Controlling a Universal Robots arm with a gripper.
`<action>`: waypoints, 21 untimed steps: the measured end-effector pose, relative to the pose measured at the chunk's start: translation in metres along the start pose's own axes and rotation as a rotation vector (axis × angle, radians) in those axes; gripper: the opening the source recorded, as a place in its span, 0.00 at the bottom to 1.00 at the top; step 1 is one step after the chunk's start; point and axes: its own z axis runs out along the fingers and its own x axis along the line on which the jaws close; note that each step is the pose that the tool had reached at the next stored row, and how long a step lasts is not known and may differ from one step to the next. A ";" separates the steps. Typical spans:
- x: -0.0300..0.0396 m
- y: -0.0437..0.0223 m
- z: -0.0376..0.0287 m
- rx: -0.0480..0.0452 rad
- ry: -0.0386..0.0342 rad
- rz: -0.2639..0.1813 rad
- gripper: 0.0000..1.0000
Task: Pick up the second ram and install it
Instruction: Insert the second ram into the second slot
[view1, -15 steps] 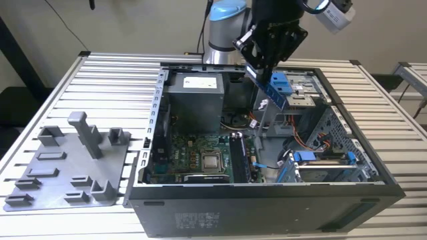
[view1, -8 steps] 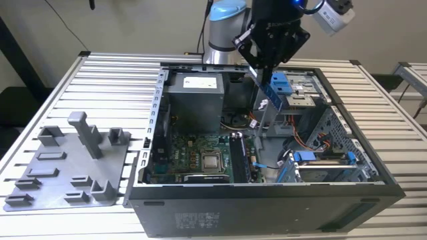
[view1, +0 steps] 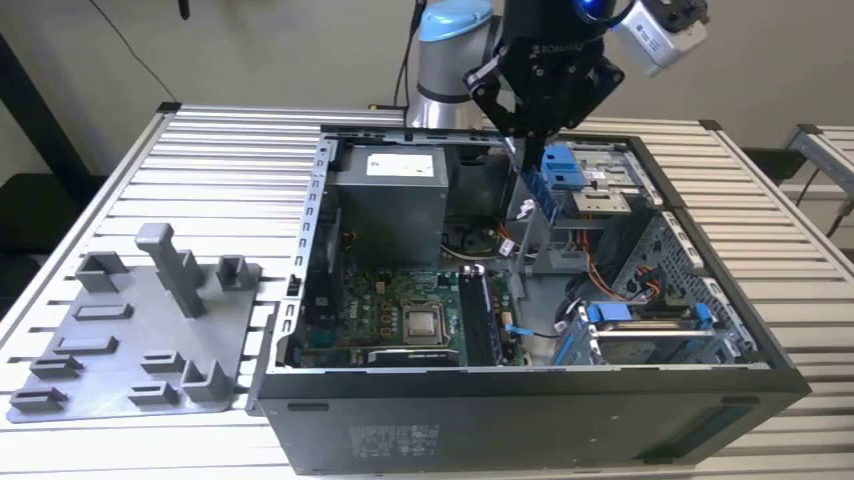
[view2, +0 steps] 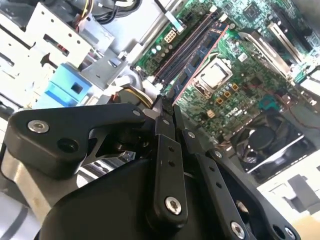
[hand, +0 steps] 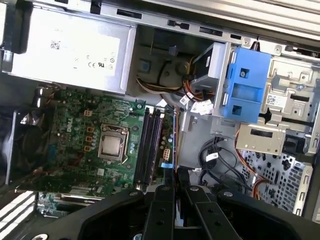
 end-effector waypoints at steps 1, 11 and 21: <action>0.0000 0.0000 0.0000 0.0012 0.0000 0.014 0.14; -0.0001 0.0000 0.0002 0.0118 0.0002 0.113 0.14; -0.0019 -0.0003 0.0033 0.0250 0.0722 0.123 0.14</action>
